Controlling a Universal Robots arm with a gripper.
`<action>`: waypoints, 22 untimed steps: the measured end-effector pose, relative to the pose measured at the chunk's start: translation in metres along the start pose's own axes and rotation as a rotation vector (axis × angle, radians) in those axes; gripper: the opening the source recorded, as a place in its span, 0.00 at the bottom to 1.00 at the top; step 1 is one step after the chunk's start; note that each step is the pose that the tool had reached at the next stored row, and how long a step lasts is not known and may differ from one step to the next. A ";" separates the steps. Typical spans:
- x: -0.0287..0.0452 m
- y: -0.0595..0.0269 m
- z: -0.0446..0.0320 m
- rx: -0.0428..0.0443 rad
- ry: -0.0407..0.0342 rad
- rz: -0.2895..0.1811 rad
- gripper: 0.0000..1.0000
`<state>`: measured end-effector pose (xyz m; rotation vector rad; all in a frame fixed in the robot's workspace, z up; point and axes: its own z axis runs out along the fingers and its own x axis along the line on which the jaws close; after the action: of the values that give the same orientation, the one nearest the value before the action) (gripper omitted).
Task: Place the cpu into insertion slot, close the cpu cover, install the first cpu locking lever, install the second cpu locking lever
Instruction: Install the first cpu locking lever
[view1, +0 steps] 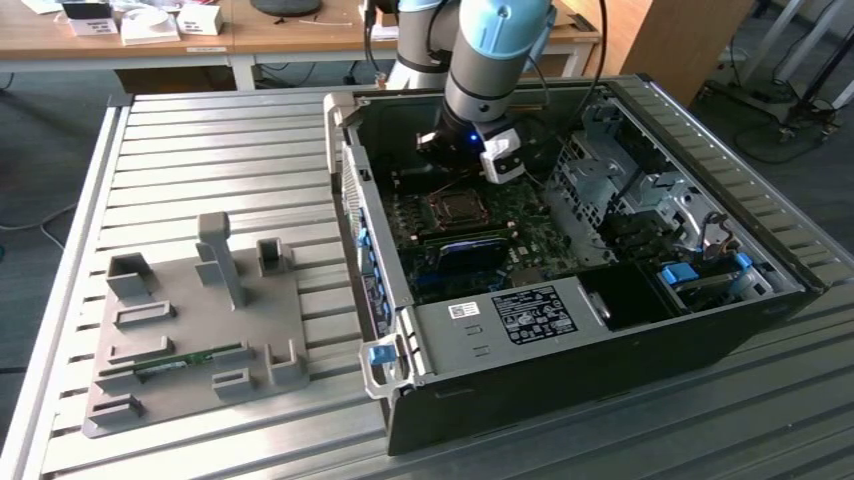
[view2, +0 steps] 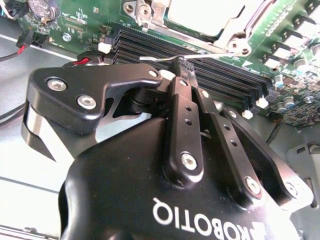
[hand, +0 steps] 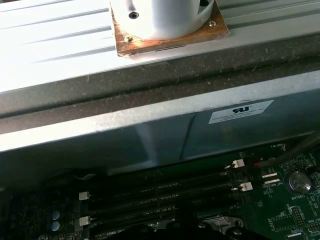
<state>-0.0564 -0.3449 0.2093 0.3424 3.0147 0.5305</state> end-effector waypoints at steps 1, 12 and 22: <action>-0.0002 0.0000 0.0000 0.0003 0.0000 0.000 0.11; -0.0015 0.0011 0.0009 0.0056 -0.0011 -0.001 0.11; -0.0024 0.0023 0.0019 0.0111 -0.0024 -0.001 0.11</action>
<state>-0.0535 -0.3428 0.2084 0.3417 3.0165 0.5131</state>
